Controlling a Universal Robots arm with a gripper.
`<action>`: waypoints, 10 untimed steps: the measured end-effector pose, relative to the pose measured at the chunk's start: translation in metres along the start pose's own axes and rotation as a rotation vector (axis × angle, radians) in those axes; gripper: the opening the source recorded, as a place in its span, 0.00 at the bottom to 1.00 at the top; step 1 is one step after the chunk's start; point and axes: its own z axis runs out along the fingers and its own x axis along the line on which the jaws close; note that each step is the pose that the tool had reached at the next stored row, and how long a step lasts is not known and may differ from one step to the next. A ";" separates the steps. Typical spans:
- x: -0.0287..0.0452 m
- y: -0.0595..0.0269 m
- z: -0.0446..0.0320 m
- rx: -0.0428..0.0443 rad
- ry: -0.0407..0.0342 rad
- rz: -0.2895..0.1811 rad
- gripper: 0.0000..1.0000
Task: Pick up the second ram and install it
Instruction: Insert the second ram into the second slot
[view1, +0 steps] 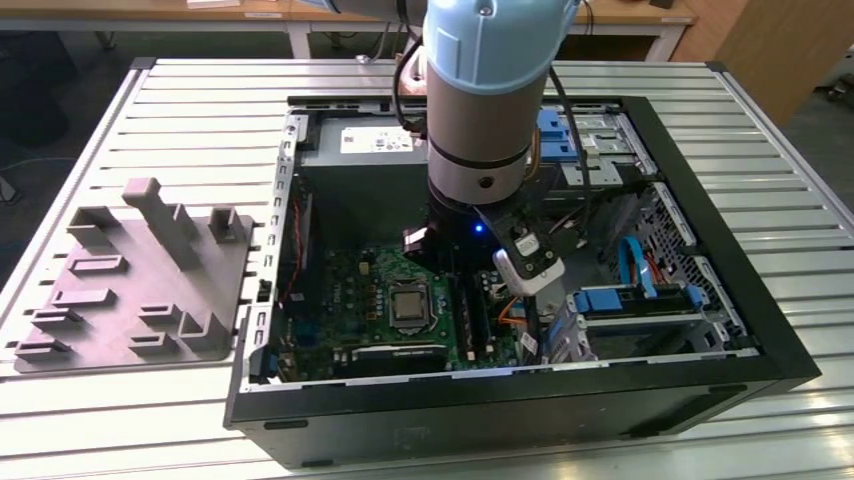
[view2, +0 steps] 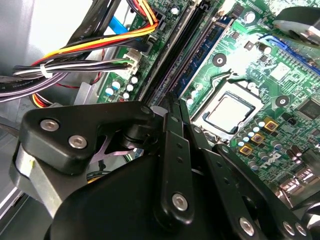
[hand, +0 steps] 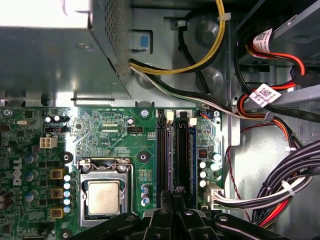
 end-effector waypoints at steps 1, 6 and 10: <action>0.0000 0.0000 0.0000 0.0000 0.0000 0.000 0.12; 0.0000 0.0001 -0.0001 -0.0001 0.0000 0.000 0.12; 0.0000 0.0005 0.0000 -0.0001 0.0000 0.000 0.12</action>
